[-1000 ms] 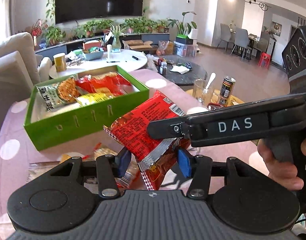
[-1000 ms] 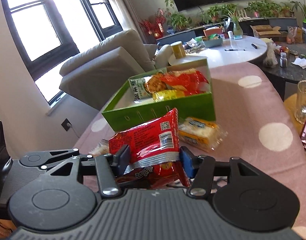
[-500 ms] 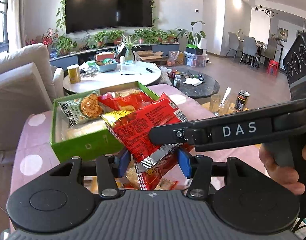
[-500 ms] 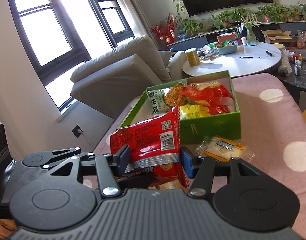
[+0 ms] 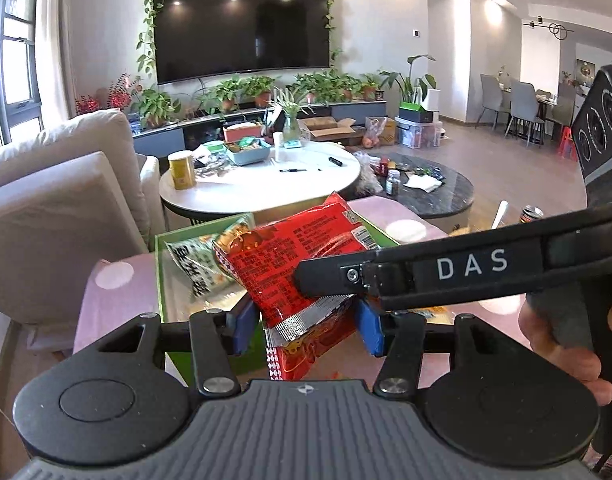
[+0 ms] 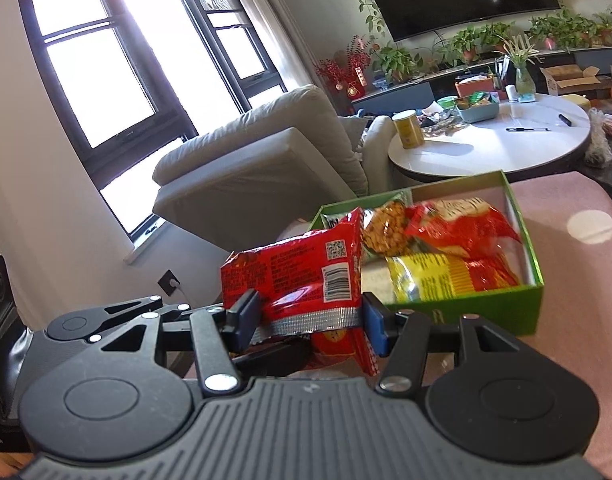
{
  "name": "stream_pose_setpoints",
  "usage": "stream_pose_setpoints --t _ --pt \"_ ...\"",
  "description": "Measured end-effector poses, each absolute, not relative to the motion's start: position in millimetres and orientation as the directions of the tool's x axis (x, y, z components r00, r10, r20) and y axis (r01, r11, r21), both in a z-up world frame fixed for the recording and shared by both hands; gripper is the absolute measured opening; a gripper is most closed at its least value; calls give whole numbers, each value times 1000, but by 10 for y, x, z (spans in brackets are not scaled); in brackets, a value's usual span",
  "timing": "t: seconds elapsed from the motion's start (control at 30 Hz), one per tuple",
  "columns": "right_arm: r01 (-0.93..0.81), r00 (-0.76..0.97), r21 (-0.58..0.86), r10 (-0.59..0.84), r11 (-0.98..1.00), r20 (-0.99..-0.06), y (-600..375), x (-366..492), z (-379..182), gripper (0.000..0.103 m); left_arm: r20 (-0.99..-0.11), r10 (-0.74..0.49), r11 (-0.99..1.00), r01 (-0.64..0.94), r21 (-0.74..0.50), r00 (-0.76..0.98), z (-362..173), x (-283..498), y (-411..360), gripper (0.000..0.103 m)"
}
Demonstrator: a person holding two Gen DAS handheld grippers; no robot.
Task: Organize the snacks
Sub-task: 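Carry the red-and-silver packet over the green box with the right gripper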
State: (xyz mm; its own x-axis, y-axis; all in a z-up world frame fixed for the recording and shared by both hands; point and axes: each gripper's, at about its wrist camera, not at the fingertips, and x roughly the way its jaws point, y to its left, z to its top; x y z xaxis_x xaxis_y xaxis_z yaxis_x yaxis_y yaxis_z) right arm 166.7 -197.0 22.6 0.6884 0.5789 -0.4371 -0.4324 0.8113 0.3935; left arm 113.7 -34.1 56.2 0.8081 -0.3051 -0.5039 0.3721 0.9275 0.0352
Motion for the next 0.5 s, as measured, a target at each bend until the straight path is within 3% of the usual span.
stream_pose_setpoints --t 0.5 --pt "-428 670 425 596 798 -444 -1724 2290 156 55 -532 -275 940 340 24 801 483 1866 -96 49"
